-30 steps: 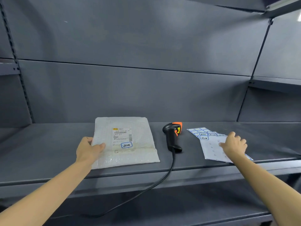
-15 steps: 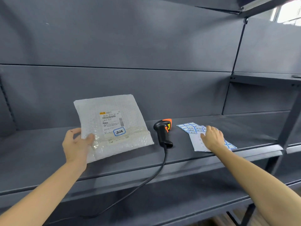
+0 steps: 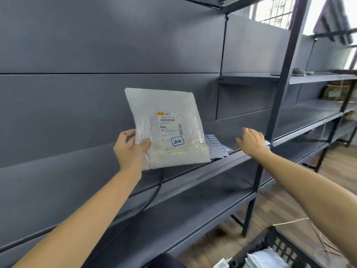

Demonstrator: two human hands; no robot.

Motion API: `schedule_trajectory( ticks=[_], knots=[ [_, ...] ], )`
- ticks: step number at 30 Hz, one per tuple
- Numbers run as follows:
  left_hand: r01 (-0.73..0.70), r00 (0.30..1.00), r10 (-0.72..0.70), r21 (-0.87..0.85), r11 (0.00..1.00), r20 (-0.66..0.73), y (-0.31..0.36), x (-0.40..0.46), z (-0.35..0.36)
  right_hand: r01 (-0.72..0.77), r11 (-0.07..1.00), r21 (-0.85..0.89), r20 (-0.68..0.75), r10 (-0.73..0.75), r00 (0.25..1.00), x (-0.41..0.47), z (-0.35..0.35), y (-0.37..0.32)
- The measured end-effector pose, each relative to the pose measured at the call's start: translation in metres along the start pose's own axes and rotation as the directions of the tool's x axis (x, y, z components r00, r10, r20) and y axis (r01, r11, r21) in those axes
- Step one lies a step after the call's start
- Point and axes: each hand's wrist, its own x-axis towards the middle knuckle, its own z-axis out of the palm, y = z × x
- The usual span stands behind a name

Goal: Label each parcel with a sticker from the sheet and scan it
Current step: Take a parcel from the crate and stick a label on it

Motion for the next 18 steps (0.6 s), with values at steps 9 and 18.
schedule_trajectory(
  ticks=[9, 18],
  knots=[
    [0.206, 0.951, -0.173, -0.106, 0.973, 0.257, -0.054, -0.064, 0.102, -0.189, 0.981, -0.043, 0.022, 0.19, 0.981, -0.046, 0.0, 0.117],
    [0.343, 0.855, -0.351, 0.091, 0.935, 0.381, -0.145, -0.139, 0.144, -0.443, 0.897, -0.008, 0.21, 0.434, 0.876, -0.12, 0.066, 0.21]
  ],
)
